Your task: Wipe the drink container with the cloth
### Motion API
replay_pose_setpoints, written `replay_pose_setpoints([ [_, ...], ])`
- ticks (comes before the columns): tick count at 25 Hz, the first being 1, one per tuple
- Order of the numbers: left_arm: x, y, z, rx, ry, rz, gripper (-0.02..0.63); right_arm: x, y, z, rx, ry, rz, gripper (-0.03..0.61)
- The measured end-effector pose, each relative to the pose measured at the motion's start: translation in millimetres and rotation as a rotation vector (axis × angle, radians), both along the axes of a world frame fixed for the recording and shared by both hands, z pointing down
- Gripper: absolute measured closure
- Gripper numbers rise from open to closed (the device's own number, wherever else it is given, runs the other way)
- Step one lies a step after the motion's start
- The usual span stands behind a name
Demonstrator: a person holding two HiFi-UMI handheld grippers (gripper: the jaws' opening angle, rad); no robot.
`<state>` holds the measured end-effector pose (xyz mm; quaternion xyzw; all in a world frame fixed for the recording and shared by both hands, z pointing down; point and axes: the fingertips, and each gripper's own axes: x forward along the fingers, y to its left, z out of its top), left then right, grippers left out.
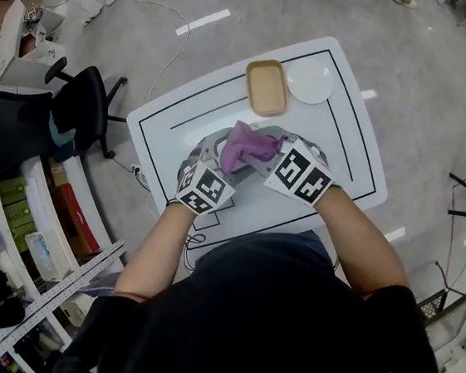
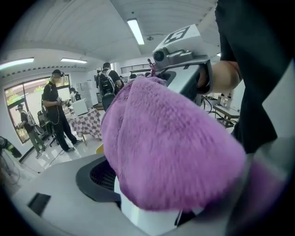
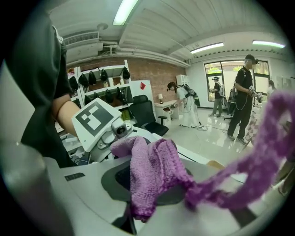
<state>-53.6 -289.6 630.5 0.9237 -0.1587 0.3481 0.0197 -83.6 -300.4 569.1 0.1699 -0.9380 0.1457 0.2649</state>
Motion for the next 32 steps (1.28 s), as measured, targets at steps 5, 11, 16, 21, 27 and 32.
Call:
replay_pose_setpoints([
  [5,6,0,3,0.020,-0.005,0.015,0.225,-6,4,25,-0.046,0.118,-0.051,0.505],
  [11,3,-1,5,0.032,0.010,0.009,0.224,-6,1,31,-0.045,0.147,-0.045,0.505],
  [16,2,1,3,0.032,0.023,0.003,0.225,12,4,33,-0.074,0.151,0.008,0.505],
  [21,-2,1,3,0.036,0.023,0.002,0.225,26,5,33,-0.092,0.152,0.052,0.503],
  [27,-1,1,2,0.039,0.027,-0.005,0.225,54,7,32,-0.100,0.151,0.117,0.503],
  [32,0,1,3,0.041,0.027,-0.011,0.225,71,10,46,-0.139,0.141,0.160,0.505],
])
